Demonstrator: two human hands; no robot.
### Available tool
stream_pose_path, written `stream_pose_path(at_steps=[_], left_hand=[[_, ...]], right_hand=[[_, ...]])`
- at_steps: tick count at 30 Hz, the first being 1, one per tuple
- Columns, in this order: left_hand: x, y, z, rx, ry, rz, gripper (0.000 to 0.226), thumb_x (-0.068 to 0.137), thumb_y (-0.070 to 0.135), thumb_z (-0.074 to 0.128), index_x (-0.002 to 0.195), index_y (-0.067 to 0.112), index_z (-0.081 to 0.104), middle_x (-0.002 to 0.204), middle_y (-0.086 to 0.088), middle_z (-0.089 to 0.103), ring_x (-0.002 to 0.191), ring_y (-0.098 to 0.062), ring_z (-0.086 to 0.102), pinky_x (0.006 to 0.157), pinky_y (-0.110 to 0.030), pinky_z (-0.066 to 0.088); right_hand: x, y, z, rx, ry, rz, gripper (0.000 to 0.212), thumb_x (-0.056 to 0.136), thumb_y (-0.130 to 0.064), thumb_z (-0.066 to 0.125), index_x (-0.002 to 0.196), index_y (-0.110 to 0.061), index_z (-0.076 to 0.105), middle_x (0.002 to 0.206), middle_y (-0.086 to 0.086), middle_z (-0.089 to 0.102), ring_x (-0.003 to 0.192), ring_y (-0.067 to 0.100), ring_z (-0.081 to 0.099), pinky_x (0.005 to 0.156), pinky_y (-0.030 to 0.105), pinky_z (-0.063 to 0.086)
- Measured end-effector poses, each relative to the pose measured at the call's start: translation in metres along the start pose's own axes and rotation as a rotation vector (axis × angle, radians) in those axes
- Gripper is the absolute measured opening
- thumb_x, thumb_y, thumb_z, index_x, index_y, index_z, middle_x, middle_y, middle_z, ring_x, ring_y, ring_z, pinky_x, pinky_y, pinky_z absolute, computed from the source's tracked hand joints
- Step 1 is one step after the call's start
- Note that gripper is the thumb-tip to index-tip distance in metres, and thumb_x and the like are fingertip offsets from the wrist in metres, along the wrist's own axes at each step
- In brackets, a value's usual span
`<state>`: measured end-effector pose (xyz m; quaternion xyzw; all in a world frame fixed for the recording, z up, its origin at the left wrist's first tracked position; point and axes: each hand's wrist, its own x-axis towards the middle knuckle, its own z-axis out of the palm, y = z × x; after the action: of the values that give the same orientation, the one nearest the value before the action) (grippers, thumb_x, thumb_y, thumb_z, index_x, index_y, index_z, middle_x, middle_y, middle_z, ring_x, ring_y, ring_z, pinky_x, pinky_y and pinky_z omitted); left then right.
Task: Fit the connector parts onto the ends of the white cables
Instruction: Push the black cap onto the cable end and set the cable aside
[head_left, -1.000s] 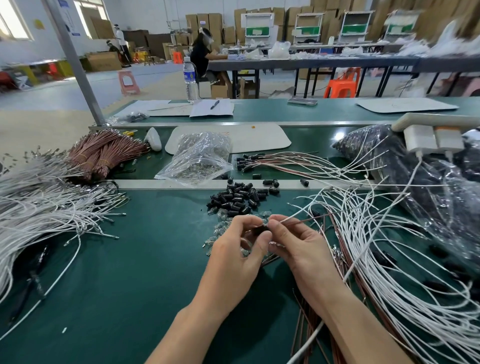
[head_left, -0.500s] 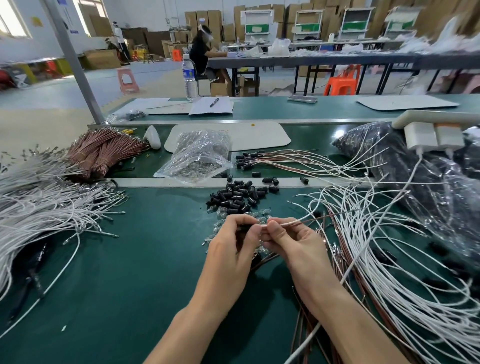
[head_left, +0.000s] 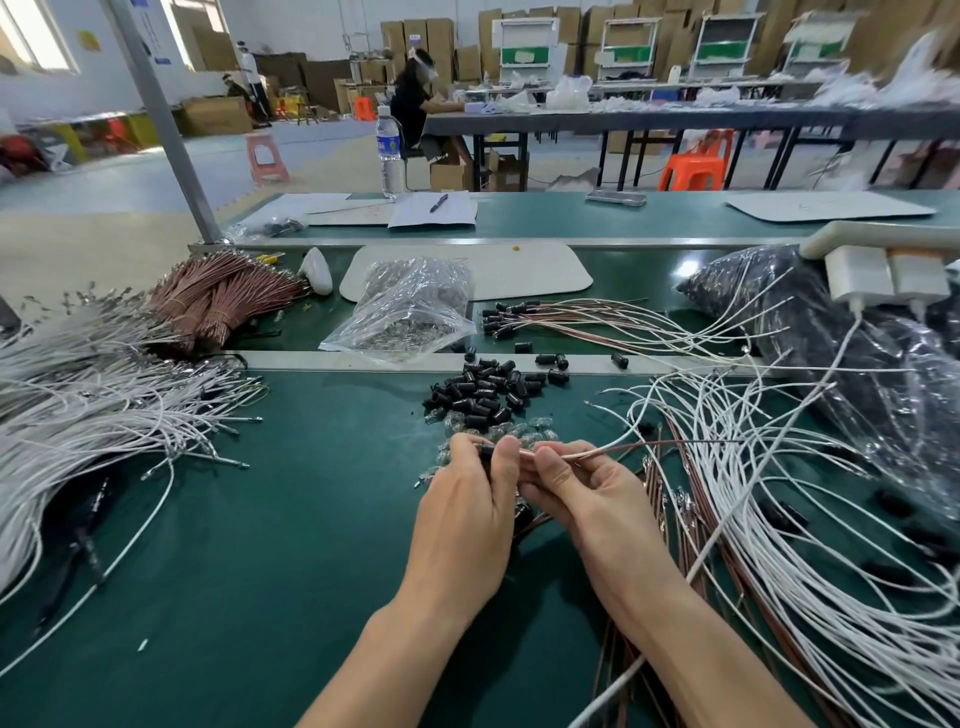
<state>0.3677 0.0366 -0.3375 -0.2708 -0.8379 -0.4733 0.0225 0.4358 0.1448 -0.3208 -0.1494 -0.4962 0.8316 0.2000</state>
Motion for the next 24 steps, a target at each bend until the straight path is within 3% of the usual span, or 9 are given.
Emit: stream_pose_path(at_steps=[7, 14, 18, 21, 24], left_hand=[[0.000, 0.003, 0.000, 0.052, 0.020, 0.032, 0.056, 0.088, 0.070, 0.008, 0.084, 0.024, 0.039, 0.074, 0.002, 0.059, 0.076, -0.025, 0.055, 0.072, -0.046, 0.043], [0.001, 0.003, -0.001, 0.032, 0.054, 0.026, 0.055, 0.089, 0.069, 0.010, 0.084, 0.024, 0.042, 0.073, 0.001, 0.060, 0.077, -0.029, 0.056, 0.074, -0.049, 0.045], [-0.002, 0.003, -0.003, -0.052, 0.149, 0.052, 0.035, 0.097, 0.064, 0.022, 0.087, 0.037, 0.041, 0.073, 0.013, 0.060, 0.074, -0.018, 0.056, 0.066, -0.039, 0.044], [-0.004, 0.006, -0.013, -0.237, 0.278, 0.072, 0.027, 0.099, 0.061, 0.034, 0.088, 0.040, 0.046, 0.063, 0.008, 0.055, 0.054, -0.006, 0.048, 0.051, -0.021, 0.039], [-0.010, 0.007, -0.028, -0.379, 0.407, 0.092, 0.019, 0.096, 0.059, 0.044, 0.092, 0.042, 0.052, 0.071, 0.011, 0.059, 0.056, -0.003, 0.048, 0.050, -0.015, 0.039]], right_hand=[[0.002, 0.004, -0.004, 0.029, -0.013, 0.007, 0.019, 0.079, -0.023, 0.069, 0.089, -0.007, 0.070, 0.098, 0.015, 0.077, 0.095, 0.022, 0.075, 0.077, 0.021, 0.058], [0.003, 0.003, -0.004, 0.056, -0.049, 0.023, 0.018, 0.079, -0.021, 0.071, 0.089, -0.007, 0.072, 0.101, 0.017, 0.076, 0.097, 0.023, 0.074, 0.077, 0.020, 0.058], [0.004, -0.004, 0.002, 0.119, -0.093, 0.024, 0.023, 0.081, -0.021, 0.072, 0.098, -0.005, 0.071, 0.106, 0.020, 0.075, 0.099, 0.025, 0.074, 0.078, 0.022, 0.059], [0.003, -0.013, 0.002, 0.187, -0.066, 0.013, 0.020, 0.083, -0.016, 0.071, 0.098, -0.003, 0.072, 0.103, 0.023, 0.074, 0.089, 0.025, 0.074, 0.073, 0.024, 0.060], [-0.001, -0.019, -0.001, 0.271, -0.071, 0.049, 0.015, 0.081, -0.011, 0.071, 0.092, -0.002, 0.076, 0.099, 0.024, 0.074, 0.083, 0.025, 0.074, 0.069, 0.024, 0.061]])
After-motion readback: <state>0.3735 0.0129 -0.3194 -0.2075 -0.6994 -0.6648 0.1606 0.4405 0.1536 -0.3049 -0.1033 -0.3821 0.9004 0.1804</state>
